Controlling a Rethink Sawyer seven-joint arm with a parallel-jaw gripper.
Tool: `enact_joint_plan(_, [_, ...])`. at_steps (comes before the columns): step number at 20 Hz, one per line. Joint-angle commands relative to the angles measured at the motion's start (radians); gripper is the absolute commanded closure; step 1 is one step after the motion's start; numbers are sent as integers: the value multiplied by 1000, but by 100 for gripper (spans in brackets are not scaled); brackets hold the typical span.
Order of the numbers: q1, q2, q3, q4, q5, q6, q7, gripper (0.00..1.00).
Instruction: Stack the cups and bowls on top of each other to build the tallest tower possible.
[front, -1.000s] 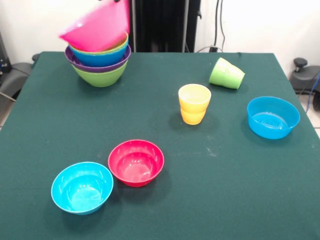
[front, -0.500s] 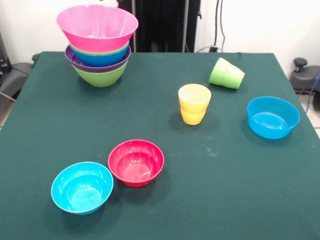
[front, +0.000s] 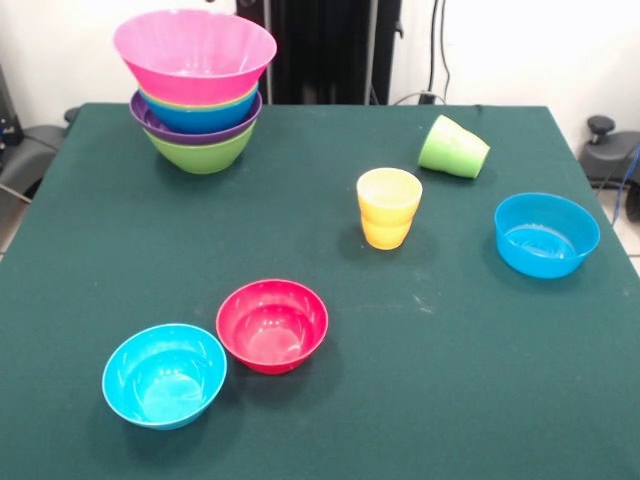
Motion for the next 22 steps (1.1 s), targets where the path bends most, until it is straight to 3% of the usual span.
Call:
enact_joint_plan(1, [120,-9,25,29,-27,24,-52,0])
enact_joint_plan(10, [269,15,-10,-144,-10,164,-50,0])
enact_joint_plan(15, [325,77,-31,-254,-23,229,-74,0])
enact_joint_plan(22, [453,226,-108,-409,-116,230,-47,0])
